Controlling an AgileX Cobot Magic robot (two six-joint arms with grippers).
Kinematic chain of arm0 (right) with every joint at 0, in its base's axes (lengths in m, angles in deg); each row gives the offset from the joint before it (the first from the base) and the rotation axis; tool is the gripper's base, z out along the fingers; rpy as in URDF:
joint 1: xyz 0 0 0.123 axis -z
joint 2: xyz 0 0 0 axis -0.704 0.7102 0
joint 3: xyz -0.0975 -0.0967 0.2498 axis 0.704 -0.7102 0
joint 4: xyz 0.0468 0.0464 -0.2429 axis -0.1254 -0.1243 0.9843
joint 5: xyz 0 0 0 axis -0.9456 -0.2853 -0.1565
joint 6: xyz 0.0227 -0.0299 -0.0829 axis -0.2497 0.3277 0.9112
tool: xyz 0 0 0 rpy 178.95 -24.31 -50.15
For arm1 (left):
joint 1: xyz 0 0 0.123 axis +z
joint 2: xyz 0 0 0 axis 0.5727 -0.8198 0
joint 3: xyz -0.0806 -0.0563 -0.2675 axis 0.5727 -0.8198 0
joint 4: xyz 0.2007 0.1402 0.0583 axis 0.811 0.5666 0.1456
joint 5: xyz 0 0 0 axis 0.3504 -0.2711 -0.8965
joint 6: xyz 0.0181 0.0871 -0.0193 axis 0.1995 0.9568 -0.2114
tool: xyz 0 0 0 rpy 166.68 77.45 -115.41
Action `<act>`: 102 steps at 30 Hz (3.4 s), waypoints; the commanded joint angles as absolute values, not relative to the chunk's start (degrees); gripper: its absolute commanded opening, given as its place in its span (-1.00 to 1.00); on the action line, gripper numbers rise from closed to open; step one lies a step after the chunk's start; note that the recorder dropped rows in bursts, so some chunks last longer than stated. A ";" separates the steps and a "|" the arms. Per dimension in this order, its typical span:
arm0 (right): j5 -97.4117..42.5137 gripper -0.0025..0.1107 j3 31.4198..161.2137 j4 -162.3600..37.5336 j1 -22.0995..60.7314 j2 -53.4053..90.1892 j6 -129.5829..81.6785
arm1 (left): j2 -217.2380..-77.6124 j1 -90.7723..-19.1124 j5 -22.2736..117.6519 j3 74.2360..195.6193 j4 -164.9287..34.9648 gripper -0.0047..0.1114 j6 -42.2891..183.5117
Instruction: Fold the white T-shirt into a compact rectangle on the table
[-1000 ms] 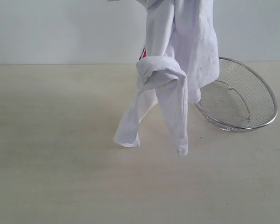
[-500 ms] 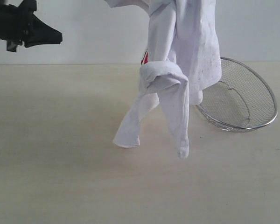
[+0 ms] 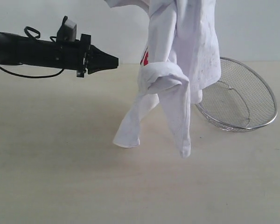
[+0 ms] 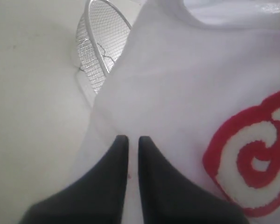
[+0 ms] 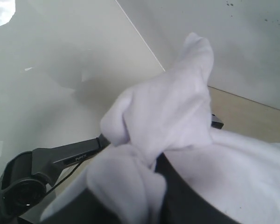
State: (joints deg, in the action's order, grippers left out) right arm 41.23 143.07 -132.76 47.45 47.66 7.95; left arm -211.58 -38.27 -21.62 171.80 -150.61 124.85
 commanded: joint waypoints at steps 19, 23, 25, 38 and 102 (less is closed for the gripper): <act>41.12 -0.96 143.42 -133.73 47.51 47.22 8.82 | -211.43 -48.25 -22.27 174.54 -153.67 0.12 128.30; 41.12 -0.96 143.42 -133.73 47.51 47.22 8.82 | -211.43 -48.25 -22.27 174.54 -155.32 -0.08 128.30; 41.12 -0.96 143.42 -133.73 47.51 47.22 8.82 | -211.43 -48.25 -22.27 174.54 -155.41 -0.45 128.30; 41.12 -0.96 143.42 -132.99 47.51 47.22 8.97 | -210.01 -44.83 -22.27 174.54 -152.26 -0.84 127.58; 42.28 -0.96 143.42 -129.96 47.51 47.22 6.97 | -216.04 -53.60 -22.27 174.54 -161.00 -0.53 129.68</act>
